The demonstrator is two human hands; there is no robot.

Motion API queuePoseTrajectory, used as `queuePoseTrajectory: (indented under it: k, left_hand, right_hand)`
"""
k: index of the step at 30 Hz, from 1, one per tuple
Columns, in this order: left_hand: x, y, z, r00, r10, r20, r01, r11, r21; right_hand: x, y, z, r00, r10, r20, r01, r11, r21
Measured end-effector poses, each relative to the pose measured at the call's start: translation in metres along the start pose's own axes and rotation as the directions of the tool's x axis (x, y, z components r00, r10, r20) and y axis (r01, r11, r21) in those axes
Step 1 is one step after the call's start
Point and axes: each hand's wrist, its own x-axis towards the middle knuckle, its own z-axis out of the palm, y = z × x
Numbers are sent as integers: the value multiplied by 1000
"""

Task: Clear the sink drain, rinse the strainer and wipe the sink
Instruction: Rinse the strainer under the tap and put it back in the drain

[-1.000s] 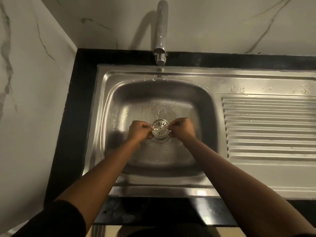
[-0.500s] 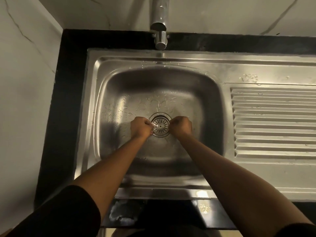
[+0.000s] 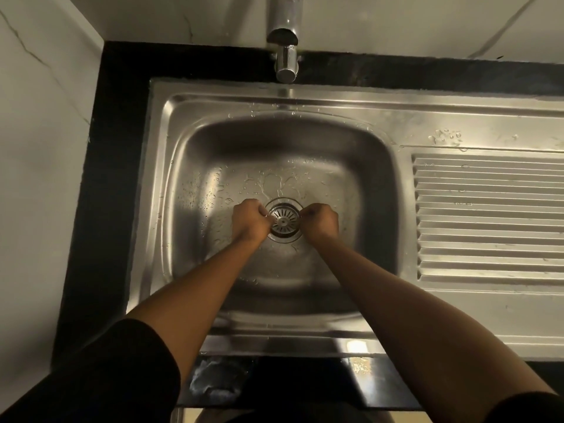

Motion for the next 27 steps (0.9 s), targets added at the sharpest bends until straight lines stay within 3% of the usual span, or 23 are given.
queuePoseTrajectory:
  k: [7,12,21,27]
  left_hand:
    - [-14,4,-8,999,23,-35,-23,1000,7]
    - [-42,18,-27,984,173,-31,-175,981,-78]
    - [-115,64,-75,944,330,-17,-313,878,-363]
    - [-167,103,-73,891,451,48,-397,826,-399]
  right_hand:
    - [-17,-3,-17,996,-84,6,84,996,-6]
    - [-51,-14,-43,974,-227,-11,227,972,57]
    - [-137,-22,-102,955,-284,-87,296,880,372]
    - [-182,-13,-146,937,-314,-154,345,767,540]
